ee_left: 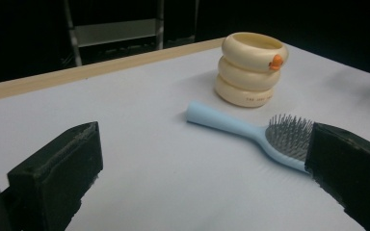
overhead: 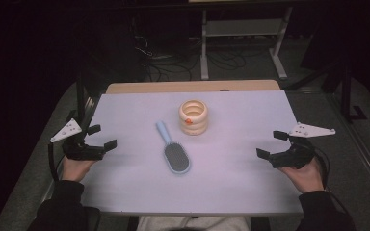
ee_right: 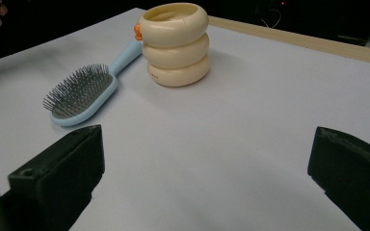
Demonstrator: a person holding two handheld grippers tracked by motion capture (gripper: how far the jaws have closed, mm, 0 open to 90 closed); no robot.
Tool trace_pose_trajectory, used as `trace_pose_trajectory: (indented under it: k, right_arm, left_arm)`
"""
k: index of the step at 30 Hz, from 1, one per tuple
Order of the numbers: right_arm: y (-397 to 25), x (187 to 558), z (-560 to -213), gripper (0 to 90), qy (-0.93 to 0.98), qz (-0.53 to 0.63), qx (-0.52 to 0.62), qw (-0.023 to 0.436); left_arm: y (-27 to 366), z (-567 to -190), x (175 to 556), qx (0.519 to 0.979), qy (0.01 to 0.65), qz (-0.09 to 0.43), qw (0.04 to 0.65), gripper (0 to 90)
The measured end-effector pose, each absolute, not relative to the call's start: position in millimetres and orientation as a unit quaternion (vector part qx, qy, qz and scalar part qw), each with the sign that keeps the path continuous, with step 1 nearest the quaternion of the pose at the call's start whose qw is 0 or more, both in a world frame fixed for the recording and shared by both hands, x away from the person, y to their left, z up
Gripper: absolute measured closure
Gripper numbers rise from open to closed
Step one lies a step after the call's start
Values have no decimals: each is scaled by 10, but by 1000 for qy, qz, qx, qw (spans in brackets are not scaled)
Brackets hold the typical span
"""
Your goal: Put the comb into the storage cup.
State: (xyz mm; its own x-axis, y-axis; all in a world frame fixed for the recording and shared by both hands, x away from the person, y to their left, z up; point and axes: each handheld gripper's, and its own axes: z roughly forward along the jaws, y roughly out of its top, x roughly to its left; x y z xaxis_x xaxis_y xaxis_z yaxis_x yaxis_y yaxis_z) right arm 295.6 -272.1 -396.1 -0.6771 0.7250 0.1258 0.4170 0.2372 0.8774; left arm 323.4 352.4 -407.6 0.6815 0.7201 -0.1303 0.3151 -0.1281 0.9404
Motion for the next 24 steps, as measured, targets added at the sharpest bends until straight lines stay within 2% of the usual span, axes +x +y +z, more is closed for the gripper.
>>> trace_pose_trajectory:
  k: [24]
  right_arm:
    - [-2717, 2963, -3969, 0, 772, 492, 372, 152]
  left_arm:
    - [3131, -3696, 3513, 768, 302, 164, 540, 0]
